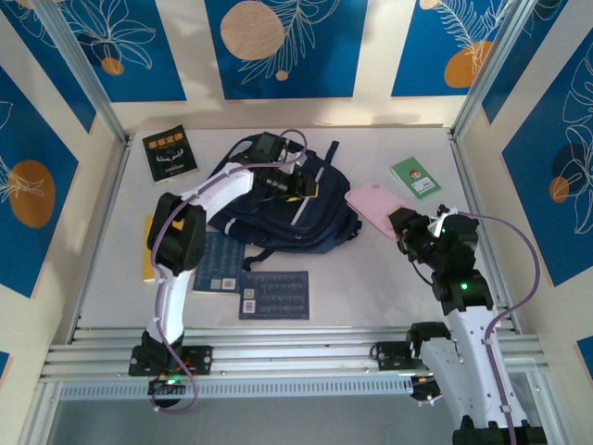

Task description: Pack books, pencil case, and school supplies into a backpack

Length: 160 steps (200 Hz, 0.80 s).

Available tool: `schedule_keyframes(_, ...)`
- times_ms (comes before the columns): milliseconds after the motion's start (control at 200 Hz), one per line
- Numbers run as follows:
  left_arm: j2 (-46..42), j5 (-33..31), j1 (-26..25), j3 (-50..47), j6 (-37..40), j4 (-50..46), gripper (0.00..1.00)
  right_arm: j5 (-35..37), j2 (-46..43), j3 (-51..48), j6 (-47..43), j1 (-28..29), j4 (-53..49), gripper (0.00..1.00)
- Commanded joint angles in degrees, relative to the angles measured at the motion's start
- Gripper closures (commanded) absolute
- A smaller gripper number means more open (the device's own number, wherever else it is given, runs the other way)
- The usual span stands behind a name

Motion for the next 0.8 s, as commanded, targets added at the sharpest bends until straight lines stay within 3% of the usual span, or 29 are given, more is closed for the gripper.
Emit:
schedule_keyframes(0,1.38,4.13,-1.38,1.33,-0.83,2.98,0.52,-2.29,-0.84,-0.36,-1.0,-0.2,2.1,0.64)
schedule_keyframes(205,3.1,2.93,-2.07,1.83,-0.07,2.1,0.64,-3.83,-0.62,-2.3,0.62,-0.67,3.71,0.64)
schedule_keyframes(580,5.16,-5.05,-2.02,7.74,3.12,-5.39,0.75,-4.87,-0.79,-1.87,1.27,-0.86,3.56,0.65)
schedule_keyframes(700,6.41,-6.24,-2.02,10.11,4.19,-8.3,0.85,-4.89,-0.94,-1.0,1.14,-1.12,2.59,0.64)
schedule_keyframes(795,6.48,-6.45,-1.95,11.48,4.88,-9.57,0.98,-4.33,-0.64,1.42,-0.03,-1.13,0.83,0.65)
